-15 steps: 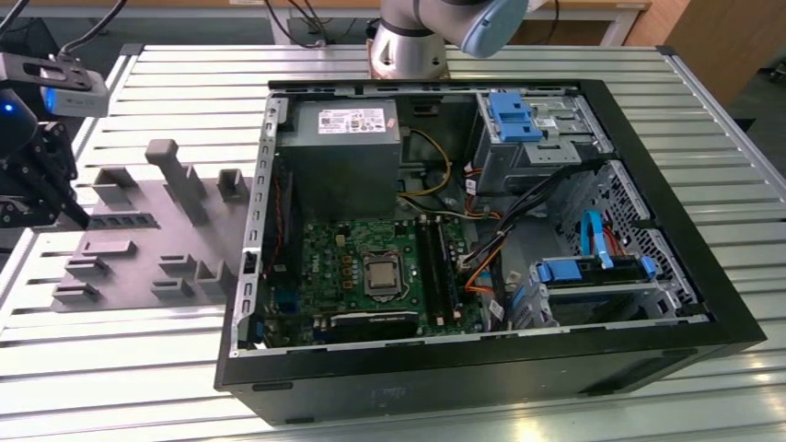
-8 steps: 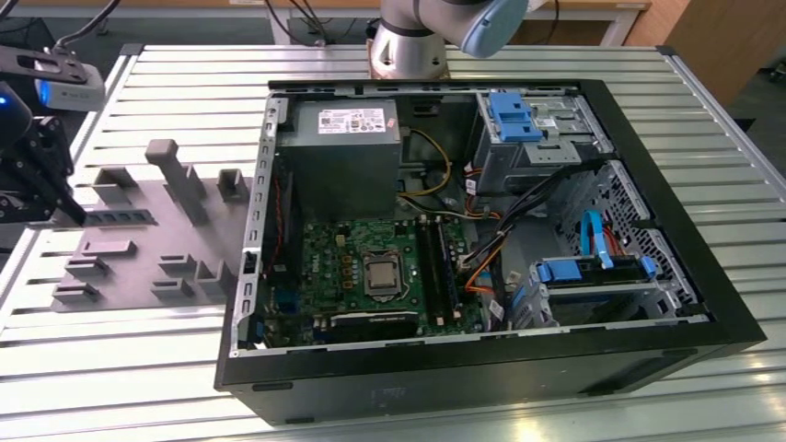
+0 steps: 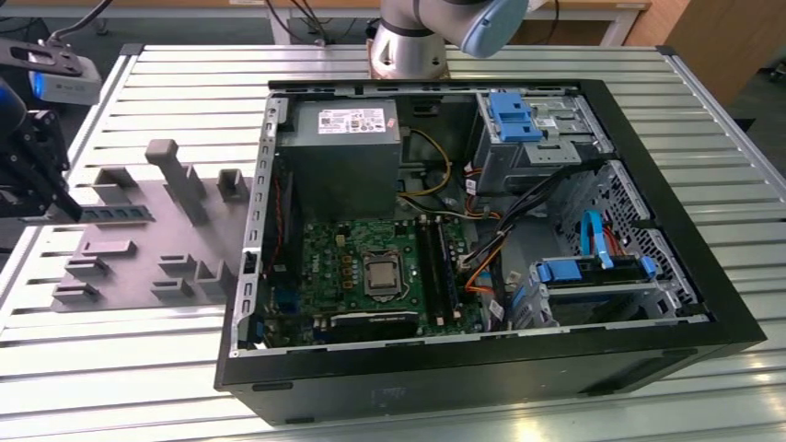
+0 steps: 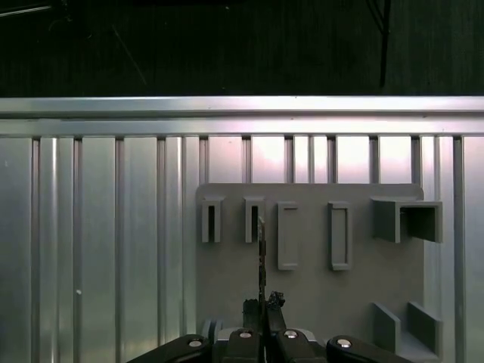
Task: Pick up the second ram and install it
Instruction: 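Pick up the second ram and move it above second insertion slot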
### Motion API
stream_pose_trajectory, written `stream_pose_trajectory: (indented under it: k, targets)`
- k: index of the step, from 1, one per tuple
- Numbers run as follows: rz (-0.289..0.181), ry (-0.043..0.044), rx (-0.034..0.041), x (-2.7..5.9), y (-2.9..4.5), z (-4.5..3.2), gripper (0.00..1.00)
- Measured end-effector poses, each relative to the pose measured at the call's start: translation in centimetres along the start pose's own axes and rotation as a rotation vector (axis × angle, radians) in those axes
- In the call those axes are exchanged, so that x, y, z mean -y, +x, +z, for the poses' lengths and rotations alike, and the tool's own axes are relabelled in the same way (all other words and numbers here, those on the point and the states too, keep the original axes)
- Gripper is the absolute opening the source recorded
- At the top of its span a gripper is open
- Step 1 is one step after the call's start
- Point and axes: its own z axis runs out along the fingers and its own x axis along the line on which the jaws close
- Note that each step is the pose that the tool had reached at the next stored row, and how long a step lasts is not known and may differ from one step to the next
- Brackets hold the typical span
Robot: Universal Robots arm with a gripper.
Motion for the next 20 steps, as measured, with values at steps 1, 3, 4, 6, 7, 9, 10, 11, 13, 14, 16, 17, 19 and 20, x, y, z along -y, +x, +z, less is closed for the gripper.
stream_pose_trajectory:
  k: [1, 3, 4, 6, 7, 9, 10, 11, 13, 14, 16, 17, 19, 20]
  targets:
    - [0.0, 0.0, 0.0, 0.0, 0.0, -0.09, 0.14]
    - [0.0, 0.0001, 0.0001, 0.0, 0.0, -0.28, 0.14]
    - [0.0, 0.0001, 0.0001, 0.0, 0.0, -0.39, 0.14]
    - [0.0, 0.0001, 0.0001, 0.0, -0.01, -0.58, 0.14]
    - [0.0, 0.0001, 0.0001, 0.0, -0.01, -0.67, 0.14]
    - [0.0, 0.0001, 0.0, 0.0, -0.01, -0.87, 0.14]
    - [0.0, 0.0, 0.0, 0.0, -0.01, -0.97, 0.14]
    - [0.0, 0.0001, 0.0, 0.0, -0.01, -1.07, 0.14]
    - [0.0, 0.0001, 0.0001, 0.0, -0.01, -1.25, 0.14]
    - [0.0, 0.0001, 0.0001, 0.01, -0.01, -1.35, 0.14]
    - [0.0, 0.0, 0.0, 0.0, -0.01, -1.55, 0.14]
    - [0.0, 0.0, 0.0, 0.0, -0.01, -1.64, 0.14]
    - [0.0, 0.0001, 0.0001, 0.01, -0.02, -1.83, 0.14]
    - [0.0, 0.0001, 0.0001, 0.01, -0.01, -1.94, 0.14]
